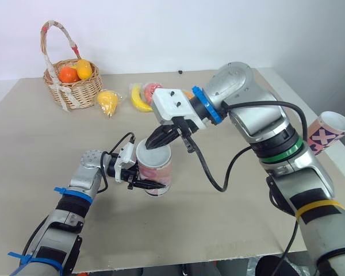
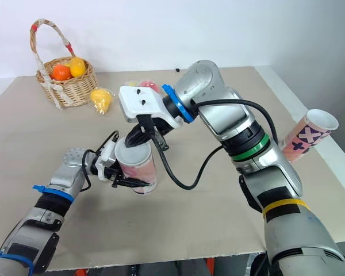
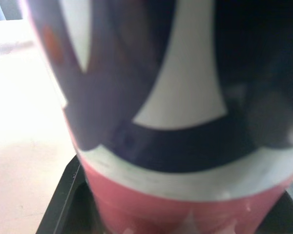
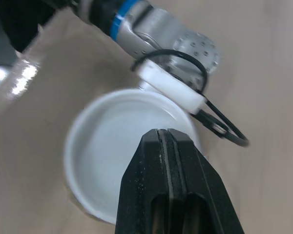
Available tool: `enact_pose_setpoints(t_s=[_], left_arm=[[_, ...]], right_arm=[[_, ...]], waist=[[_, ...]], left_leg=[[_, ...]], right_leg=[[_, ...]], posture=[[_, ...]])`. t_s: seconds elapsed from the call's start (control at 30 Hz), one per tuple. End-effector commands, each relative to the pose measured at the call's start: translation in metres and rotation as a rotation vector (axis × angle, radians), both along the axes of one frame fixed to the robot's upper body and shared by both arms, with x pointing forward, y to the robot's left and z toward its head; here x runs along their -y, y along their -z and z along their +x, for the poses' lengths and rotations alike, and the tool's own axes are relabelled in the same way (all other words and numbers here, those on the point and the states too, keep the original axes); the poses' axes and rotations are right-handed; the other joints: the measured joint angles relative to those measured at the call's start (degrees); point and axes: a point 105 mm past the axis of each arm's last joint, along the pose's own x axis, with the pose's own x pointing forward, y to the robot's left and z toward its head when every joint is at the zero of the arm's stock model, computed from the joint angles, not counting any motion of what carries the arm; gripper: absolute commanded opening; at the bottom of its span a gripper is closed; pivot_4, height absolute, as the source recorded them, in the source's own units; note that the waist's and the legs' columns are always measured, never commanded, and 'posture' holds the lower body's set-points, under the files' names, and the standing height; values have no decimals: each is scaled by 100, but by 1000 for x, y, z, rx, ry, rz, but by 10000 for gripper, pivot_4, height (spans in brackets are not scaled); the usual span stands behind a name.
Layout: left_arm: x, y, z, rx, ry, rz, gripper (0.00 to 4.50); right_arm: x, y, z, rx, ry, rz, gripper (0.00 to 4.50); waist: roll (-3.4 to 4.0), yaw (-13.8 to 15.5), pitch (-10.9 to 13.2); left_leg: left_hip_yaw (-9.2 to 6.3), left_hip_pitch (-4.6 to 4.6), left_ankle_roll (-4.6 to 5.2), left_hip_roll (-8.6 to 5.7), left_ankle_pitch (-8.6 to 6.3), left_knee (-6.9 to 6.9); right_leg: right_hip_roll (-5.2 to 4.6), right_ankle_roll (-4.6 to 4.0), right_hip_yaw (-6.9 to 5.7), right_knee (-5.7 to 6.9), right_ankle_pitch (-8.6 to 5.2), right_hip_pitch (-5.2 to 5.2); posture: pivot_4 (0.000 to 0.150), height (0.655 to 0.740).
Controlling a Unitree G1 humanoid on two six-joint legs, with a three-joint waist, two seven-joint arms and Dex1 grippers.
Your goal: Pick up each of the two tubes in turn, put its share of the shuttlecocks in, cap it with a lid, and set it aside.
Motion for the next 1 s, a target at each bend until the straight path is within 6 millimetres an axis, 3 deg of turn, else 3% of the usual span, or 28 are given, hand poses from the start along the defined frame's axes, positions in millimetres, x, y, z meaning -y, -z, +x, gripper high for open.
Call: enact_pose_setpoints(t_s=[0.03, 0.37, 1.0], left_arm=[[-6, 24, 3, -66, -62, 79, 23301], [-7, 24, 2, -66, -69, 73, 23301], [-7, 22, 0, -68, -71, 63, 23301]], right_arm=[[-2, -4, -3, 36, -33, -28, 655], [-3, 17, 0, 41, -38, -111, 655], [-1, 45, -17, -81, -115, -200, 655]], waist=[[0, 0, 0], [0, -3, -1], [4, -6, -12]], left_leg=[[-1, 0, 0, 0, 0, 0], [0, 6, 0, 0, 0, 0], [2, 21, 0, 1, 0, -24]], right_leg=[[0, 0, 0, 0, 0, 0], [0, 0, 0, 0, 0, 4], [1, -9, 0, 0, -7, 8]], posture=[[1500, 7298], [1500, 7298], [1500, 7298]])
